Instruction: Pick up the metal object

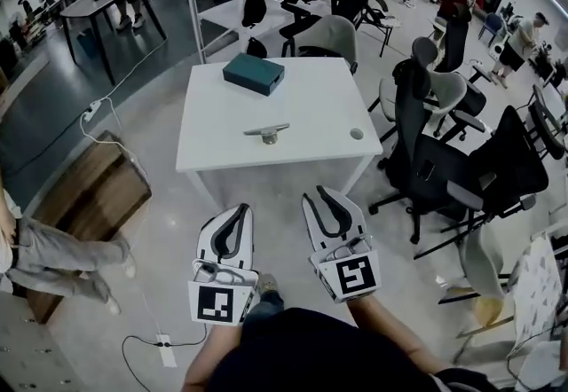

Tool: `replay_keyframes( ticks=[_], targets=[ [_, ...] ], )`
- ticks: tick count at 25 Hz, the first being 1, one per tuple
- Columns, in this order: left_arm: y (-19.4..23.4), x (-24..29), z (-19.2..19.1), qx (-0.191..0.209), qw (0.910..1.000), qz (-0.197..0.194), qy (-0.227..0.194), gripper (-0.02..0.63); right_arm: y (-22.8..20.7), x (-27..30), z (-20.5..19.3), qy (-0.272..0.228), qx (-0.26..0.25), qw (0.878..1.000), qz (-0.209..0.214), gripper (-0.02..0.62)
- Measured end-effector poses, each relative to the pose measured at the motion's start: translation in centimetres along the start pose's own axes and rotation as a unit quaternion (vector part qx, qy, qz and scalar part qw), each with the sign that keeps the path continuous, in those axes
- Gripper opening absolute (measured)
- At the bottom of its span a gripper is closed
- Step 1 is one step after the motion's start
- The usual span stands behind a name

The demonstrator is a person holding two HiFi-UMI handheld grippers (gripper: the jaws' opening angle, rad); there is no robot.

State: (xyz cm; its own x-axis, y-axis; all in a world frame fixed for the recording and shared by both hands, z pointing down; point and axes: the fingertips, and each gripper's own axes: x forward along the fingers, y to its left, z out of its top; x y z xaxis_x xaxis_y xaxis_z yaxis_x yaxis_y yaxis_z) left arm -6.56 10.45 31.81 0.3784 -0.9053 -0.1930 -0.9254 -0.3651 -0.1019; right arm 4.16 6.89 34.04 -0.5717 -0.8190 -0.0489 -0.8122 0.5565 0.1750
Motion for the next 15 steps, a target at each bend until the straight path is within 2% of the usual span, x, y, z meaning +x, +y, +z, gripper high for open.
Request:
replay_keyframes(
  ticks=[6,15],
  targets=[
    [5.3,3.6,-2.1,-0.018,0.9995,-0.021,0.014,0.021,0.2,5.6,-1.5,0.029,-0.007,0.999,-0.021,0.094],
    [8.3,7.1,-5.2,-0.044,0.9978,-0.032,0.036,0.021,-1.1,10.6,-4.1,0.061,-0.036,0.997,-0.027,0.094]
  ],
)
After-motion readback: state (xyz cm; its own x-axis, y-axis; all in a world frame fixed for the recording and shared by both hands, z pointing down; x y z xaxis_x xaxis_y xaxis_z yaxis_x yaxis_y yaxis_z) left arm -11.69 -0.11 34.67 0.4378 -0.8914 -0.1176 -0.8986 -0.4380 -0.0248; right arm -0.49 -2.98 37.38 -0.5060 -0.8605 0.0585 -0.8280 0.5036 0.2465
